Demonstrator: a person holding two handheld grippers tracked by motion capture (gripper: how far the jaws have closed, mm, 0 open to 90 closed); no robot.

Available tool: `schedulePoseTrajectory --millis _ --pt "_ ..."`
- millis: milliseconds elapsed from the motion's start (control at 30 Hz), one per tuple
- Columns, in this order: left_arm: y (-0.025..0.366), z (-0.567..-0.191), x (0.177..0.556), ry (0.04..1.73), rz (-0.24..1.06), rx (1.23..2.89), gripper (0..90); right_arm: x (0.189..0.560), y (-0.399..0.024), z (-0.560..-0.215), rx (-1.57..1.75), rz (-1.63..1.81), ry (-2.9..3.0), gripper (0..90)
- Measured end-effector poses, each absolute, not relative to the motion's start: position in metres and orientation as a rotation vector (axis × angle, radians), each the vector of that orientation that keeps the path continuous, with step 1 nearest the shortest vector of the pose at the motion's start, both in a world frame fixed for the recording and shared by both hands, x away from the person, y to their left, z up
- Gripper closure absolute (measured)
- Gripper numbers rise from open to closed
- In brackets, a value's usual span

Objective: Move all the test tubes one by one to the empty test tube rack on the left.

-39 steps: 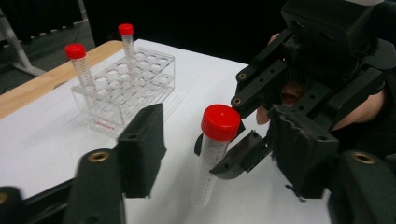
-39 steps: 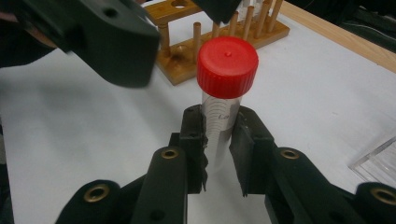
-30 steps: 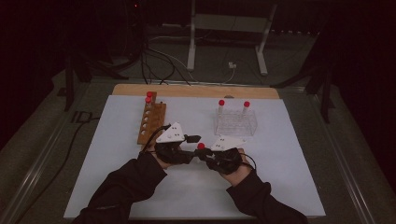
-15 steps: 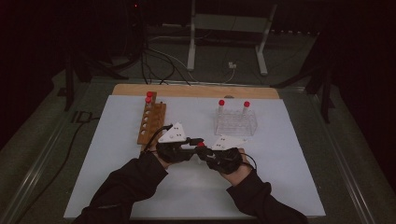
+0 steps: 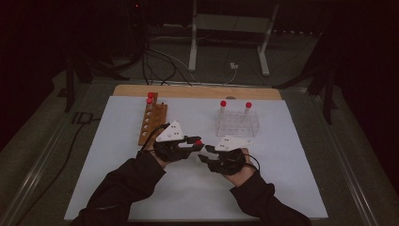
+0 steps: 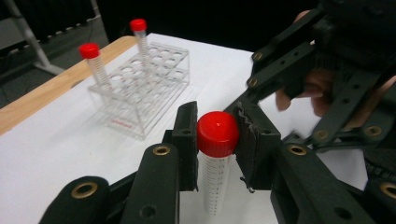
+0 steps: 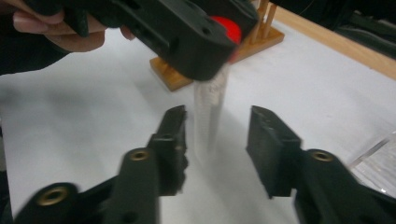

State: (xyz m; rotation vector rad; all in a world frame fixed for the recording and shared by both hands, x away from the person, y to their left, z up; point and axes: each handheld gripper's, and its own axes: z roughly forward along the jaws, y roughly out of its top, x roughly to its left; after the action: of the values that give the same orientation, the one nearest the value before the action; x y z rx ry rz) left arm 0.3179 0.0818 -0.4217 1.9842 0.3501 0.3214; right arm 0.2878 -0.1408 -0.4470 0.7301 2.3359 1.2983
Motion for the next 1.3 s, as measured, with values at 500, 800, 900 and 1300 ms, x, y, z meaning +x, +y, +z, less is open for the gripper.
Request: schedulePoseTrajectory --millis 500,800,900,1300 --pt "0.123 -0.400 0.333 0.465 0.425 1.945 71.8 0.287 -0.149 -0.439 0.773 1.402 2.274 15.5" --pt "0.145 -0.388 0.345 0.535 0.491 1.920 71.8 0.288 -0.151 -0.436 0.813 1.415 2.246 3.0" --pt "0.151 -0.385 0.349 0.555 0.508 1.914 71.8 0.288 -0.152 -0.435 0.802 1.434 2.255 0.0" --pt "0.171 -0.373 0.363 0.627 0.581 1.887 71.8 0.285 -0.156 -0.432 0.761 1.481 2.252 0.0"
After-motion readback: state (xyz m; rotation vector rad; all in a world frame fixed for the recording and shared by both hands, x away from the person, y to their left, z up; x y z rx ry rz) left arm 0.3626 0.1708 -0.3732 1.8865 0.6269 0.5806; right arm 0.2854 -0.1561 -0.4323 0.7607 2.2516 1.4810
